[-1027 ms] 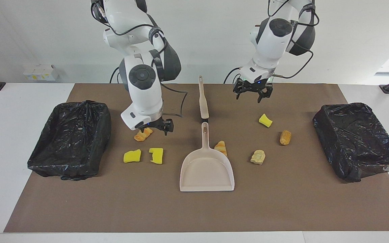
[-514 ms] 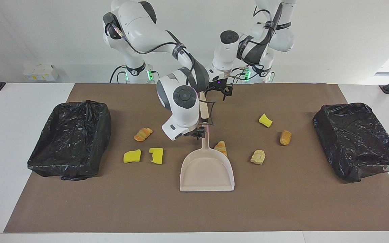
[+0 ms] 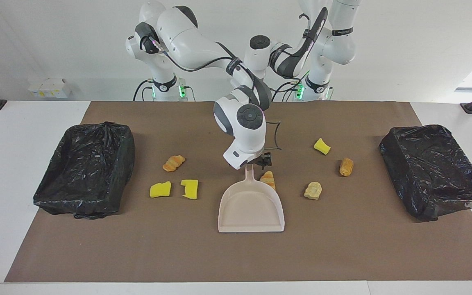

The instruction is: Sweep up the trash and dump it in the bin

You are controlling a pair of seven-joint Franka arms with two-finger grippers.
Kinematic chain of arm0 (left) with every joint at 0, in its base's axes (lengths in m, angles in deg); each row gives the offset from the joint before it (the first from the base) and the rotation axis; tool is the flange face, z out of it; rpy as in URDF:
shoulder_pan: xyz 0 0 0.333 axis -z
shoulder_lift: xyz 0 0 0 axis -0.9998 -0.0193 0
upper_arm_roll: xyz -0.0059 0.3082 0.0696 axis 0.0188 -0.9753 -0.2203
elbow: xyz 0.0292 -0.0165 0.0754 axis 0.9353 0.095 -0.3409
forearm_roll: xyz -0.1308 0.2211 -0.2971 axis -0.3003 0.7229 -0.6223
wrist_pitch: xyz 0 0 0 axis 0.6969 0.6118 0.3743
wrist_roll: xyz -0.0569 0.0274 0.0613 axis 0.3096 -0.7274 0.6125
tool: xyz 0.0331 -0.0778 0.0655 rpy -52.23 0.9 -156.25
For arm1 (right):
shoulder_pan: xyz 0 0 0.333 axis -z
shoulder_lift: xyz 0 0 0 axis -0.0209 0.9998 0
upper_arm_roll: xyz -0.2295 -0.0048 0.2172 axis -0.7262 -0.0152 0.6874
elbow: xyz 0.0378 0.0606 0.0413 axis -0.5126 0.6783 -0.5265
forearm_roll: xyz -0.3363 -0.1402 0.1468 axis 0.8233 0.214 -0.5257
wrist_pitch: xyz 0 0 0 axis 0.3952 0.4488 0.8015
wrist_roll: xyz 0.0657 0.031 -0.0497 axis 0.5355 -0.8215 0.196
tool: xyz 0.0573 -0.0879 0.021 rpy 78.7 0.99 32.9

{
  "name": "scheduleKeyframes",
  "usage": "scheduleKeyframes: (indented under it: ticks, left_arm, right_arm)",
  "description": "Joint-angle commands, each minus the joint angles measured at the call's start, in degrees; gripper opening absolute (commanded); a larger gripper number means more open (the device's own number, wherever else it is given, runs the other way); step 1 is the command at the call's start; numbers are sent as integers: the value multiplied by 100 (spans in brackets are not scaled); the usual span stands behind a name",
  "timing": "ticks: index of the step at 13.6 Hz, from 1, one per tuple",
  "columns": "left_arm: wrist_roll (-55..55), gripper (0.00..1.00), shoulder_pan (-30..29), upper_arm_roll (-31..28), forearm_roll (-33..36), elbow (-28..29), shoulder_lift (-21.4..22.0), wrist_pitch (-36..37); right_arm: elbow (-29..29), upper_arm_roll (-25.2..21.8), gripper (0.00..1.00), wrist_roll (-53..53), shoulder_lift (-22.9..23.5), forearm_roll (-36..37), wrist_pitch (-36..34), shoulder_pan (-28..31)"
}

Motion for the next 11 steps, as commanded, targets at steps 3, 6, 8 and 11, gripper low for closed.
scheduleKeyframes:
  ticks: [3, 6, 8, 11]
  left_arm:
    - [-489, 65, 363, -110, -47, 241, -1, -229]
    - [-489, 51, 345, -110, -47, 232, -37, -256]
    - [-515, 51, 345, -119, -47, 232, -37, -212]
    - [-498, 51, 319, -119, -47, 223, 51, -151]
  right_arm:
    - [174, 43, 22, -256, -66, -105, 7, 140]
    - [166, 43, 0, -168, -66, -149, -37, 192]
    - [148, 43, 0, -299, -75, -315, -46, 324]
    - [174, 26, 0, -896, -399, -711, -55, 500]
